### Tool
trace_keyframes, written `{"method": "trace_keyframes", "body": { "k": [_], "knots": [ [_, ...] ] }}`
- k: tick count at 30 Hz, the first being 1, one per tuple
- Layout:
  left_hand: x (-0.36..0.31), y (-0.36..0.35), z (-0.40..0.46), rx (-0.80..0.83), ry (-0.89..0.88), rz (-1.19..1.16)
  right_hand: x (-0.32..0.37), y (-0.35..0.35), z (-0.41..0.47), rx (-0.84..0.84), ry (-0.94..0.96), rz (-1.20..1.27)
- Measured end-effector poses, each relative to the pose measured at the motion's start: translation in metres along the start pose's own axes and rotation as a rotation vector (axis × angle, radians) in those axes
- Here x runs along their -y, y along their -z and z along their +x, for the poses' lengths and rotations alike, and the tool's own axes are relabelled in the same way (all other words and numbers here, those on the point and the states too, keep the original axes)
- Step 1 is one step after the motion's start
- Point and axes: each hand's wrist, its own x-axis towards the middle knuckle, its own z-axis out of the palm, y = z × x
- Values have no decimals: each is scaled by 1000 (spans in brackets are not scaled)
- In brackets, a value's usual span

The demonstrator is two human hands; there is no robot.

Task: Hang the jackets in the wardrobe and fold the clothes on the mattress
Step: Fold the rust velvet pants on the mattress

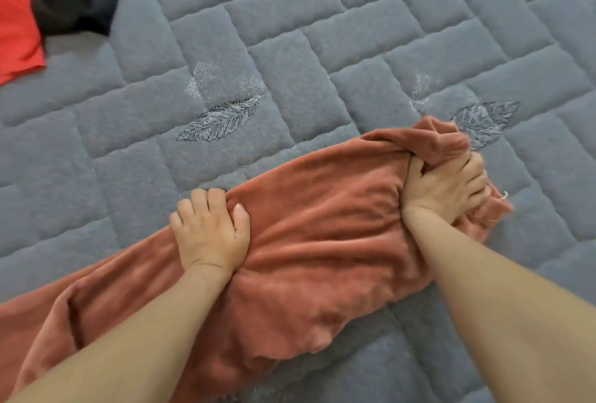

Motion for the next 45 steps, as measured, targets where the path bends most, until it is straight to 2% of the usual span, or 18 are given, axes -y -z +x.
{"method": "trace_keyframes", "body": {
  "k": [12, 17, 19, 22, 24, 26, 28, 29, 31, 33, 37, 39, 41, 43, 45],
  "knots": [
    [3, -1, 0, 32, -1, 16, 3, -10, 2, -39, -6, -11],
    [3, -1, 0, 26, -10, -15, 4, 1, 0, -55, 39, 104],
    [3, -1, 0, 26, -14, -16, -3, 11, 7, -31, 104, 243],
    [2, 0, 0, 32, -24, 7, -18, 35, 23, 39, 410, 406],
    [2, 4, 1, 34, -32, 12, -31, 62, 27, 204, 709, 486],
    [2, 9, -1, 35, -36, 13, -42, 98, 28, 539, 967, 446],
    [0, 15, -3, 35, -41, 22, -50, 130, 35, 820, 1089, 162],
    [-2, 18, -4, 43, -49, 35, -54, 139, 42, 897, 1103, 6],
    [-6, 23, -5, 65, -74, 82, -60, 145, 56, 933, 982, -94],
    [-11, 29, -3, 91, -77, 110, -60, 146, 70, 859, 775, -4],
    [-33, 38, 0, 200, 68, 101, -58, 133, 93, 814, 504, -108],
    [-41, 36, -4, 218, 143, 80, -55, 119, 90, 735, 418, -104],
    [-40, 29, -10, 183, 137, 69, -47, 97, 78, 672, 324, -143],
    [-35, 19, -15, 91, 124, 78, -33, 78, 62, 561, 227, -208],
    [-31, 12, -14, 32, 149, 69, -11, 71, 38, 308, 269, -180]
  ]
}}
